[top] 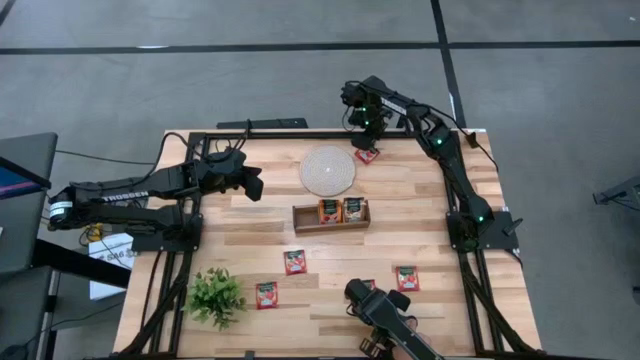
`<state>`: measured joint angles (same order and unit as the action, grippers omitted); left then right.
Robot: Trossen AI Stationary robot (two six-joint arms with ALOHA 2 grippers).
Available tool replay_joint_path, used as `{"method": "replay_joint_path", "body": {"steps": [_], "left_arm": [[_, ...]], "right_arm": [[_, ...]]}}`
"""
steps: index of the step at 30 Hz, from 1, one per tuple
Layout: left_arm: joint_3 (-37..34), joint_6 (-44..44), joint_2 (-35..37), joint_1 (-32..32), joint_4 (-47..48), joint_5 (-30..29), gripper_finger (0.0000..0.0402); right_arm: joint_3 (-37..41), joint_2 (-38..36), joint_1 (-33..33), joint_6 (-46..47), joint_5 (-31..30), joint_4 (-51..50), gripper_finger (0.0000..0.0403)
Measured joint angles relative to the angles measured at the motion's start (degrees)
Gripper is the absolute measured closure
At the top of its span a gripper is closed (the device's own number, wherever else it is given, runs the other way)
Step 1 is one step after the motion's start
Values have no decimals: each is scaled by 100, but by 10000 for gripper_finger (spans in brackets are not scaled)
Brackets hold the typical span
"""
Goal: Pick & Place Tea
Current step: Put the red tea bag into the left section of the wooden organizer
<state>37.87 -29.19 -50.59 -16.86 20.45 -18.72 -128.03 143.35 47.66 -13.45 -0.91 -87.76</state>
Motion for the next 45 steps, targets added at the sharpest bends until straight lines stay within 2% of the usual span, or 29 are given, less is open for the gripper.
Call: {"method": "replay_joint_path", "body": {"steps": [6,22,34,45], "left_arm": [[0,0,0,0,0,0,402],[0,-4,0,0,0,0,401],[0,-6,0,0,0,0,401],[0,-4,0,-1,-1,0,401]], "right_arm": [[86,44,6,0,220,115,230],[734,-13,97,42,255,654,229],[748,0,109,15,363,693,326],[776,-123,96,-4,323,710,377]]}}
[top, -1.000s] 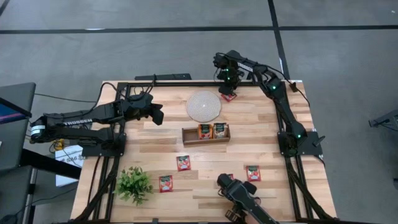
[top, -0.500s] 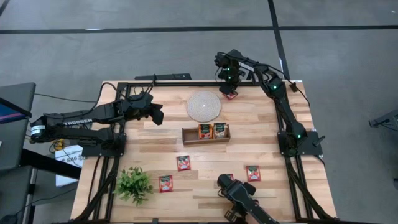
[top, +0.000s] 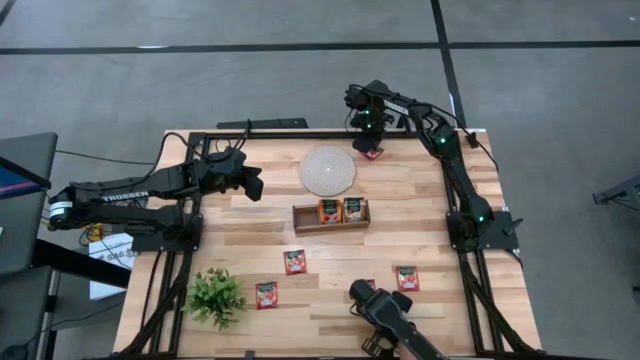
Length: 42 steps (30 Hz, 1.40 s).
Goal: Pick & Place Tea
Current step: Put the red tea bag into the left section of the wooden organizer
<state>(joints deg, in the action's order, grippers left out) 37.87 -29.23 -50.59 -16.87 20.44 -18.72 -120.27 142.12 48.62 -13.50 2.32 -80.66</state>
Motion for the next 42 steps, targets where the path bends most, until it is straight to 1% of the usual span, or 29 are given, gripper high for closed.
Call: {"method": "replay_joint_path", "body": {"steps": [3,9,11,17,22,32,38,42], "left_arm": [[-2,0,0,1,-2,2,401],[-2,0,0,1,-5,1,401],[-2,0,0,-1,-39,29,401],[-3,-4,2,-2,-339,457,401],[-4,-115,-71,-2,-925,931,402],[-4,-1024,-648,2,-2256,1812,401],[-4,-1654,-957,67,-3008,1951,401],[-4,-1692,-1019,285,-3666,1962,401]], "right_arm": [[15,-96,-10,0,-34,12,397],[11,-510,-109,-48,-135,-12,401],[11,-672,-222,-113,-315,-46,401],[-2,-1356,-726,-359,-969,-96,402],[-11,-1978,-1384,-568,-1304,39,402],[-17,-2936,-3082,-967,-1960,497,403],[-17,-3112,-4193,-1052,-2454,631,403],[-19,-3086,-4796,-1051,-2542,637,403]]}}
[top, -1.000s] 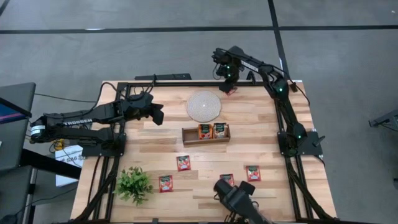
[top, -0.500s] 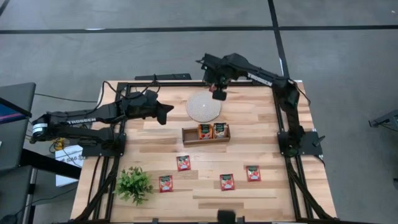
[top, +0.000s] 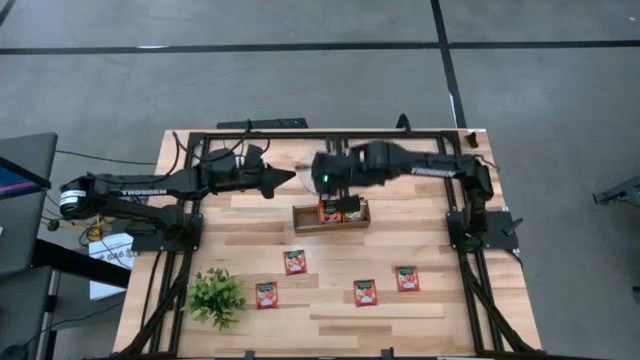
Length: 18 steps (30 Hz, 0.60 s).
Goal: Pick & Place Tea
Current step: Put the red tea bag into the left section of the wooden organizer
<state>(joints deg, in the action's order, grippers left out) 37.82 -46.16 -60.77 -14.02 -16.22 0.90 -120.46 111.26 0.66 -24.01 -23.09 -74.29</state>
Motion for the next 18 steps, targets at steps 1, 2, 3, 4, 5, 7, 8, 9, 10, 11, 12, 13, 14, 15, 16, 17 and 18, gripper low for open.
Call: {"method": "replay_joint_path", "body": {"steps": [1,2,3,4,5,7,8,9,10,11,12,13,14,15,16,17,18], "left_arm": [[0,-2,0,75,-171,-2,401],[12,-2,0,157,-310,-4,401],[42,-2,4,255,-368,-4,401],[81,-2,4,361,-377,-4,401],[120,-2,2,458,-363,-6,401],[185,0,2,666,-363,-74,401],[211,2,2,759,-366,-124,402],[216,3,2,832,-372,-181,402],[216,3,2,894,-356,-220,401],[216,3,1,944,-324,-231,401],[216,1,0,979,-312,-238,401],[216,3,0,1012,-317,-242,401],[216,3,-6,1044,-321,-245,401],[216,3,-43,1069,-333,-246,401],[216,3,-79,1071,-322,-244,400],[214,5,-90,1071,-258,-240,398],[214,5,-97,1071,-233,-244,395]], "right_arm": [[-3,33,-129,10,-41,66,403],[-1,61,-239,52,-89,94,403],[7,77,-338,108,-124,90,403],[8,81,-429,148,-129,126,403],[8,68,-508,185,-131,220,403],[-2,52,-636,281,-152,409,403],[0,54,-691,303,-155,488,403],[0,60,-732,326,-171,564,403],[0,61,-767,359,-236,627,403],[0,61,-798,392,-310,673,403],[0,61,-820,410,-370,698,403],[0,61,-829,409,-400,707,403],[0,61,-830,414,-400,712,403],[0,61,-830,452,-400,727,403],[0,61,-827,503,-400,748,403],[0,61,-825,564,-402,759,403],[0,61,-823,611,-404,759,403]]}}
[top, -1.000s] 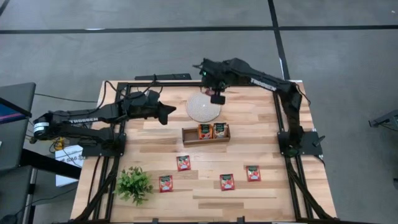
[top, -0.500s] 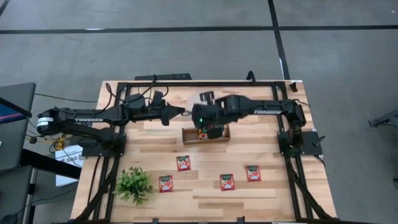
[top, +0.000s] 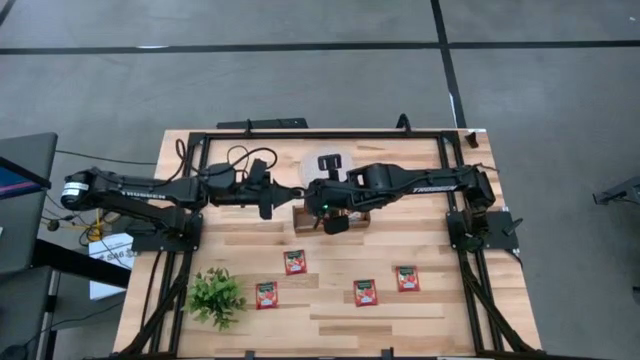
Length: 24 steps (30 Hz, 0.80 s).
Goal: Pick & Place Tea
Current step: Put the red tea bag into the left section of the wooden organizer
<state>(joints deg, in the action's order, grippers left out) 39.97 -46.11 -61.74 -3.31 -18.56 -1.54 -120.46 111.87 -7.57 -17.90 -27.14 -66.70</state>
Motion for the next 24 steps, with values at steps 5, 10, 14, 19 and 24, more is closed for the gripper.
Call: {"method": "replay_joint_path", "body": {"steps": [5,10,14,19,24], "left_arm": [[0,53,-182,-2,-109,-4,360],[2,83,-261,-7,-305,-2,303],[2,237,-274,-7,-459,-1,264],[2,382,-281,0,-482,33,250],[53,474,-281,2,-309,37,251]], "right_arm": [[0,0,-4,109,4,-20,403],[0,0,-23,145,17,-36,403],[0,0,-5,149,19,-46,403],[0,2,41,156,232,-50,403],[0,2,108,154,316,-50,403]]}}
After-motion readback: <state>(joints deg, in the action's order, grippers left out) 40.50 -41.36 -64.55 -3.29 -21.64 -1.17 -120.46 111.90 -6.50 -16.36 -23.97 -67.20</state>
